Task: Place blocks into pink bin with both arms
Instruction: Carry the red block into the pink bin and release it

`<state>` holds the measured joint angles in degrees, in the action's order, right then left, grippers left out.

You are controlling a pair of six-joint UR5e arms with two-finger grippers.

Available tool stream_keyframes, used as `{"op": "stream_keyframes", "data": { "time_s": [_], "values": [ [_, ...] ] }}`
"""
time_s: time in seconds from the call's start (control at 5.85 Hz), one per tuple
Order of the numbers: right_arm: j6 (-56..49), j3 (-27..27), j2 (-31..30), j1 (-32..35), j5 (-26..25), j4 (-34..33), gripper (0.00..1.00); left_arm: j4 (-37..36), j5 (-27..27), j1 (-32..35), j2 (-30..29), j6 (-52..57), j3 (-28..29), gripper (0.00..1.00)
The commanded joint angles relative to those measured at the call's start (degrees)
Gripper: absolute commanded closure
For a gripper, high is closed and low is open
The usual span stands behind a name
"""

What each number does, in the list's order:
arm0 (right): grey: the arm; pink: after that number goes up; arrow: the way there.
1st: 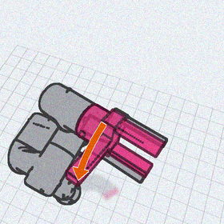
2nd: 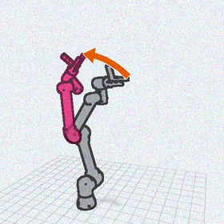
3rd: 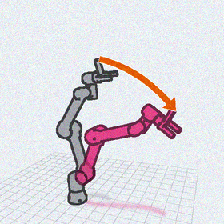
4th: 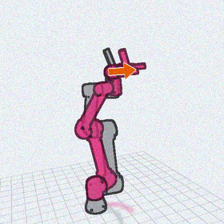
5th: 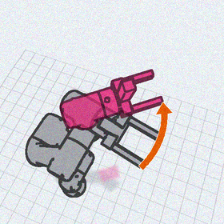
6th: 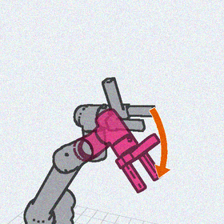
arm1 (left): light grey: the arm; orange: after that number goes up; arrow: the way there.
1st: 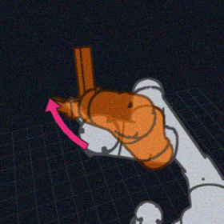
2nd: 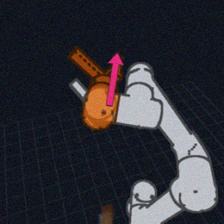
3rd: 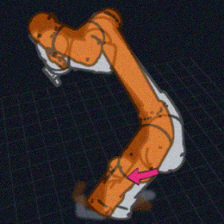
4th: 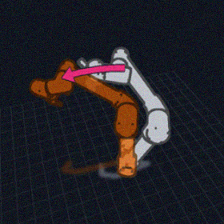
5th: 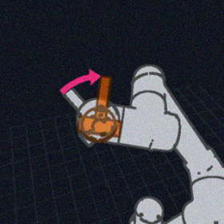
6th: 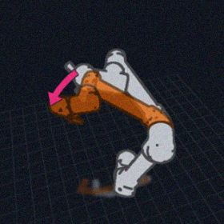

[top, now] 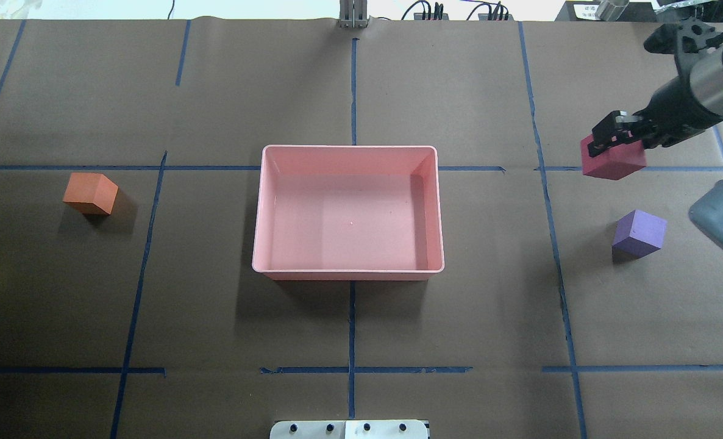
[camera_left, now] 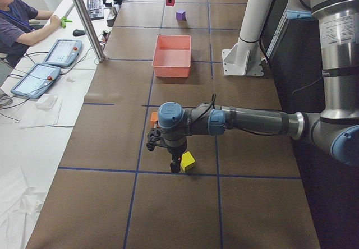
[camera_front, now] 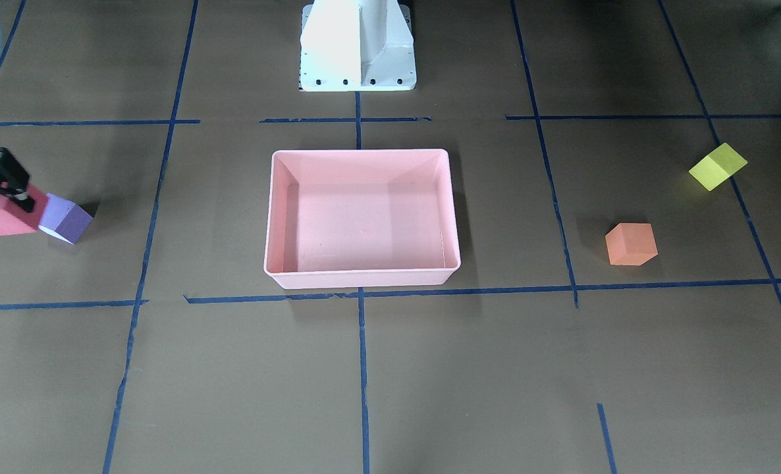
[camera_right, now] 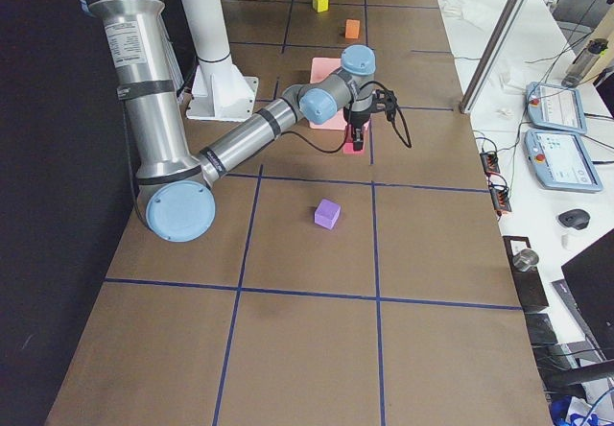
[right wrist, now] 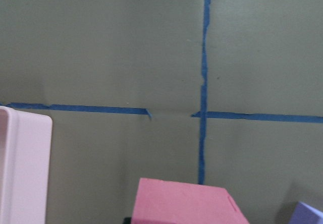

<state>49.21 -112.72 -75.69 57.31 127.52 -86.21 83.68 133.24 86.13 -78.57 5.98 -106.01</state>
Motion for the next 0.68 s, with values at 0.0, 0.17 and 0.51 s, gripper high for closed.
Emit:
{"op": "stream_keyframes", "data": {
  "time_s": [0.0,0.17,0.51],
  "values": [
    [17.68,0.13,9.98,-13.46,-9.07,-3.85,0.89,0.08,0.0,0.0,-0.01,0.0,-0.17,0.0],
    [21.15,0.56,17.17,-19.11,-15.66,-12.67,0.89,0.08,0.0,0.0,-0.01,0.0,-0.08,0.0],
    [27.94,5.55,23.89,-25.56,-21.33,-13.73,0.75,0.08,0.0,-0.09,-0.01,0.0,-0.17,0.0]
  ]
}}
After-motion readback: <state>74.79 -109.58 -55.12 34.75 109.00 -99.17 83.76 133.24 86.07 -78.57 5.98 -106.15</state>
